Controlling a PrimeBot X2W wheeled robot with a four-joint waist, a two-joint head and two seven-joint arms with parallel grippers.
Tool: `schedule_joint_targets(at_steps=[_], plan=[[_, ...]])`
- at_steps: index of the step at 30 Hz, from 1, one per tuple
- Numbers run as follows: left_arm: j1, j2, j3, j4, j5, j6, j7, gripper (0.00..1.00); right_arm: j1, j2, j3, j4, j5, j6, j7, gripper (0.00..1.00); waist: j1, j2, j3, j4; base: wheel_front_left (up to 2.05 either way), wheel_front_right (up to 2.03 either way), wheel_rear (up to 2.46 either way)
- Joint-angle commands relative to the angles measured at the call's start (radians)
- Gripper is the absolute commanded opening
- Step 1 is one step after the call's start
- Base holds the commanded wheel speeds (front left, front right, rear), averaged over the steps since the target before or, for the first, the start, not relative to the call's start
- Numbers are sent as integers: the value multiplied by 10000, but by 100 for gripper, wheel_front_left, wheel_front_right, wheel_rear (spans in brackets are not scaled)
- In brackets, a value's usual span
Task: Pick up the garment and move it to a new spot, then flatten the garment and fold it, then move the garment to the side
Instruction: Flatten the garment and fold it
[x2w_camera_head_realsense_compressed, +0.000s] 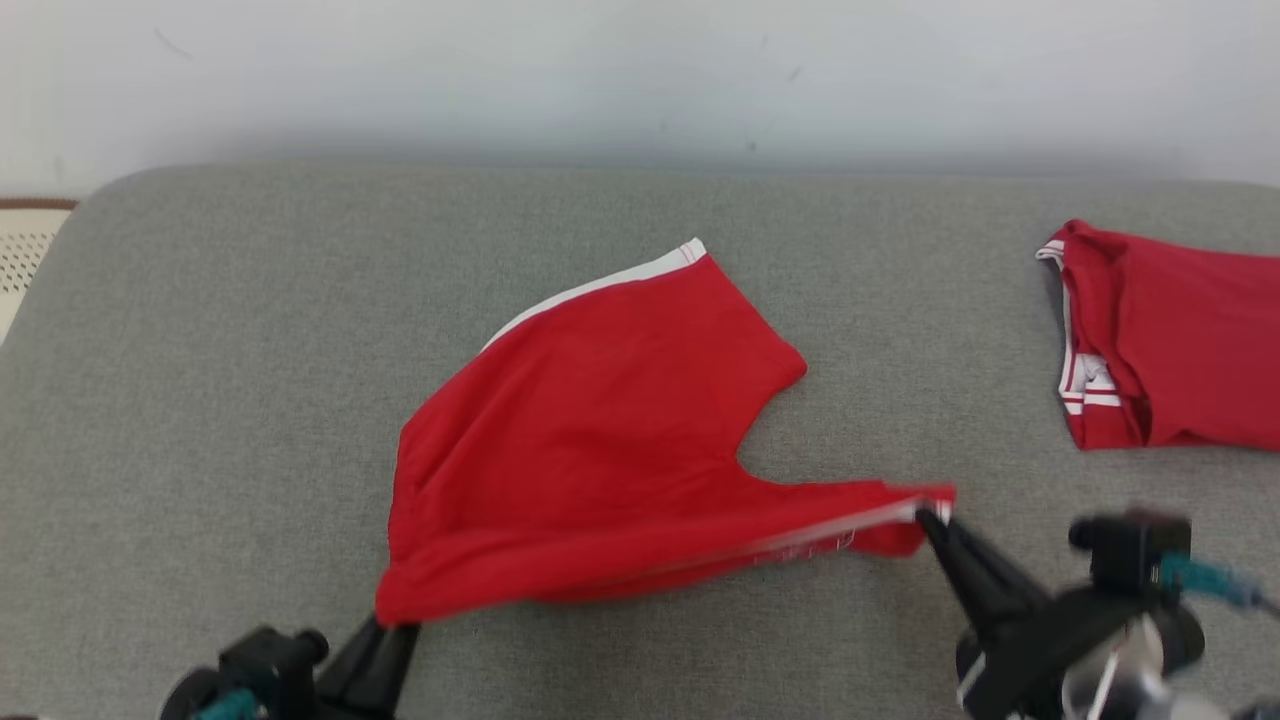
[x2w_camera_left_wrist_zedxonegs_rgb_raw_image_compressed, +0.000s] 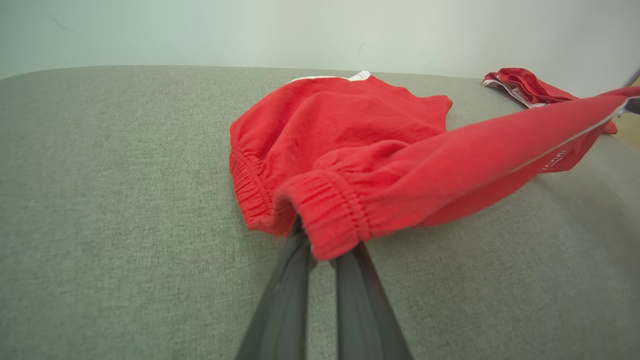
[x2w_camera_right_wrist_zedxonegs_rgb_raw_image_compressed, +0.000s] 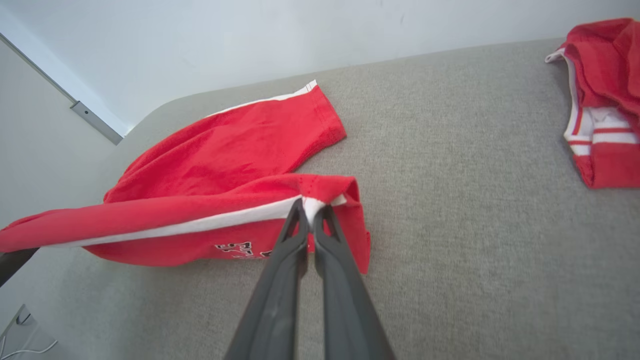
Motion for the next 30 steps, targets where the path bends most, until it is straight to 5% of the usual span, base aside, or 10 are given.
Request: schedule_joint_targets(at_steps=[1,18,30], plan=[[-283,112,129,50,32,-101,-38,0,-625,-85,-32,173,139,1,22,0,-1,0,179,78,0,0,0],[-3962,-323,936,1687,-751,-1555,958,0,-8418,-127,1777,5281,511,1,276,0,-1,0,2289,676,0,0,0],[-5482,-1095,818,3457,-793,-2303,997,0,-11671,684,3176,9313,1056,1,-454,0,-1,0,3262,884,0,0,0]])
